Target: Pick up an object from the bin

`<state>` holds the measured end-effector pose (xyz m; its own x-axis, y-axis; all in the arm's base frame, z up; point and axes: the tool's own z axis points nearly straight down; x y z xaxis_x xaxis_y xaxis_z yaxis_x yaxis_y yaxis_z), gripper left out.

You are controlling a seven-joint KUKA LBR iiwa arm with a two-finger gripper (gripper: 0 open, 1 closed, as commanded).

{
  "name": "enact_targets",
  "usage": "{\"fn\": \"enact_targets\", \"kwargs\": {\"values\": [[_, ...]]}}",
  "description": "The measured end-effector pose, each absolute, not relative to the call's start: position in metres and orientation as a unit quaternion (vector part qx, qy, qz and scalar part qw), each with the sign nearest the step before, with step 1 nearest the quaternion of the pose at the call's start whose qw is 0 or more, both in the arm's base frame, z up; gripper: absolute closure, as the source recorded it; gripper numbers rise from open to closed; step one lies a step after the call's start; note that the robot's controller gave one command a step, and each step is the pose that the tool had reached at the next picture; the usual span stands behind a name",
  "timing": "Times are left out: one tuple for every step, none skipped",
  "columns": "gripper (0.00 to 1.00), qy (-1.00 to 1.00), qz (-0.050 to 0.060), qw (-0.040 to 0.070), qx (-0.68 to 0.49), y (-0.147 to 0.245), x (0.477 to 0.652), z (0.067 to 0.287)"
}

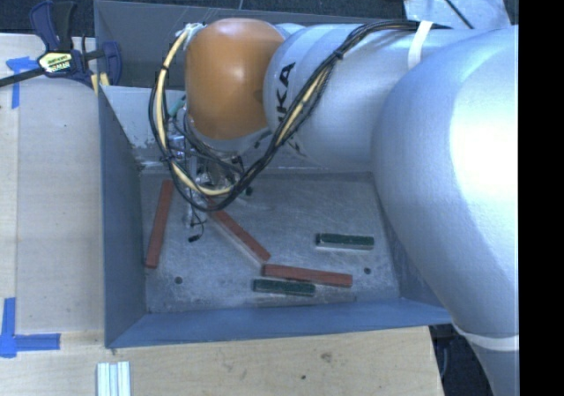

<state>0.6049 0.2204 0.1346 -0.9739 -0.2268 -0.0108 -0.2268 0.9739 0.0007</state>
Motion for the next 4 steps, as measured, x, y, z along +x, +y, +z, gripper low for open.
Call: {"fn": "enact_targets", "kwargs": {"values": [[1.0, 0.955, 0.0, 0.003, -0.298, 0.234, 0.621, 0.072], [1.0, 0.955, 0.0, 0.003, -0.297, 0.234, 0.621, 0.072], [1.0, 0.958, 0.0, 0.002, -0.286, 0.226, 0.608, 0.216], [0.0, 0.958, 0.001, 0.002, -0.286, 0.226, 0.608, 0.215]]}}
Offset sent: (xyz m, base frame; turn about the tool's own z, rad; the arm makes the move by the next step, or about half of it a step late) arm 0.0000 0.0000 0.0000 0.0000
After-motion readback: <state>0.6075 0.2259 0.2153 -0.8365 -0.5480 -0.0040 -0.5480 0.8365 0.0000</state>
